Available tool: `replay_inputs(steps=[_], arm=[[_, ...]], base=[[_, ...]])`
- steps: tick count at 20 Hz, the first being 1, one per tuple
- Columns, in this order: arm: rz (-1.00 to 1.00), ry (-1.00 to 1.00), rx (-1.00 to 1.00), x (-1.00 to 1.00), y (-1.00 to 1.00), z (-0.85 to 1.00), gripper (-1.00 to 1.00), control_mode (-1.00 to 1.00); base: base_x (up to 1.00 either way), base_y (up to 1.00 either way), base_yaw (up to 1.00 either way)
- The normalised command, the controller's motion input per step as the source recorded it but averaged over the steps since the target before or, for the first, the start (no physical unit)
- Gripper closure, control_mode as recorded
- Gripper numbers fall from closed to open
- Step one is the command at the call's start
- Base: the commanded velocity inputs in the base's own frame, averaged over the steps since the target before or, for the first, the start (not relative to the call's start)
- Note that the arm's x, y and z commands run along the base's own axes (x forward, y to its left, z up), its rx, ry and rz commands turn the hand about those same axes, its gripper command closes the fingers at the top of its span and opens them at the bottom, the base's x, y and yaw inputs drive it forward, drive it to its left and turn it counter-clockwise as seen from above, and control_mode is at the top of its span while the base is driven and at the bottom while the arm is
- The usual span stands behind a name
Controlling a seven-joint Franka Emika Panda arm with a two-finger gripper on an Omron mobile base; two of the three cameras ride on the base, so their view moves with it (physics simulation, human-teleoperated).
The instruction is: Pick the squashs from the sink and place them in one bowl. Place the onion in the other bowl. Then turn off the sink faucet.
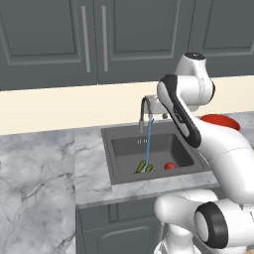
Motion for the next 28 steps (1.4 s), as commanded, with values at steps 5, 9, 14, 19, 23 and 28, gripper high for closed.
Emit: replay_inputs(steps=[5,9,14,19,23,28], arm=[[0.0,0.0,-0.01,0.0,-0.02,-0.24,-1.0,-1.0],[0.0,0.0,0.0,-0.08,0.0,-0.37,-1.0,-1.0],[0.0,0.08,-0.04,0.0,-0.07,-0.53,-1.0,-1.0],[0.0,0.08,-0.01,0.0,-0.31,-0.46,-1.0,-1.0],[0.0,0.07,0.0,0.0,-0.39,-0.4,-1.0,-1.0],[0.0,0.06,0.0,0.12,-0.3,-0.29,-1.0,-1.0]], base=[[0.0,0.0,0.0],[0.0,0.0,0.0],[0.0,0.0,0.0],[0.0,0.0,0.0],[0.0,0.0,0.0],[0.0,0.0,0.0]])
